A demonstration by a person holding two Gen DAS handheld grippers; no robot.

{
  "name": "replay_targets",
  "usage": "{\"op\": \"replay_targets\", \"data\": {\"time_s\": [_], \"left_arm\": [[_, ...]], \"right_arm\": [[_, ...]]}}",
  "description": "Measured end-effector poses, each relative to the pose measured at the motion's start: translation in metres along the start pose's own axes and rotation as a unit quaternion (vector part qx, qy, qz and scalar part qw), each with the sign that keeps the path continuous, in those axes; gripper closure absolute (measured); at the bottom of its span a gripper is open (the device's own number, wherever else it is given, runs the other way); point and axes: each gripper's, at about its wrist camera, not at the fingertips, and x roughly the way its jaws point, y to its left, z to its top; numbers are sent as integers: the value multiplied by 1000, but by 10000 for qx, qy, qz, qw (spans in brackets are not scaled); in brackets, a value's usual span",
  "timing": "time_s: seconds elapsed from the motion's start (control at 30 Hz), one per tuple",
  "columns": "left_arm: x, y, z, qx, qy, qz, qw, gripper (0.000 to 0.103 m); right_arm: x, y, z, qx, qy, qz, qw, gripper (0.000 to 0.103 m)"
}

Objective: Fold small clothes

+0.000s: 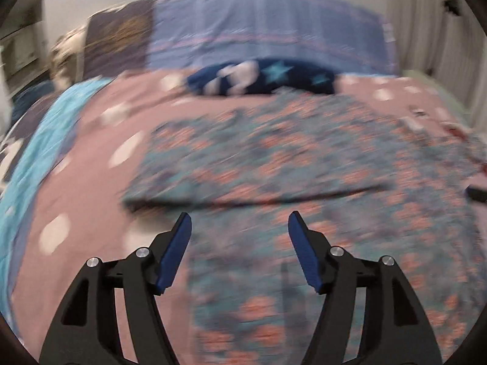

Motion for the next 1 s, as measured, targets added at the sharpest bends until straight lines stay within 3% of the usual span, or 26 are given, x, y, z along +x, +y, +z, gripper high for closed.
{"op": "replay_targets", "data": {"time_s": [0.1, 0.2, 0.27, 0.4, 0.47, 0.5, 0.53, 0.63, 0.77, 0.87, 1.0], "left_arm": [[18, 21, -1, -435, 209, 224, 9986, 37], [36, 36, -1, -758, 457, 722, 9935, 36], [43, 40, 1, -926, 446, 807, 9914, 29], [48, 49, 0, -1199, 394, 1000, 9870, 23], [50, 55, 0, -1367, 378, 973, 9851, 22], [50, 58, 0, -1460, 363, 962, 9839, 22], [49, 60, -1, -1551, 346, 964, 9826, 22], [48, 65, -3, -1737, 321, 872, 9804, 23], [50, 63, -4, -1697, 328, 905, 9808, 22], [51, 58, -3, -1588, 335, 1008, 9816, 22], [50, 57, -3, -1552, 320, 1047, 9818, 22]], "right_arm": [[48, 16, 32, 14, 390, 506, 9980, 56], [90, 25, 52, 137, 724, 526, 9959, 52], [121, 26, 61, 349, 943, 455, 9939, 46], [153, 32, 74, 636, 790, 625, 9929, 35], [159, 38, 77, 566, 775, 680, 9931, 49], [163, 44, 78, 463, 777, 636, 9939, 76], [162, 48, 78, 403, 758, 602, 9945, 95], [138, 50, 87, 283, 339, 659, 9968, 96], [84, 38, 101, -72, -338, 50, 9994, 96], [62, 11, 103, 42, -397, -163, 9991, 96], [69, -24, 91, 327, -175, -451, 9983, 96]]}}
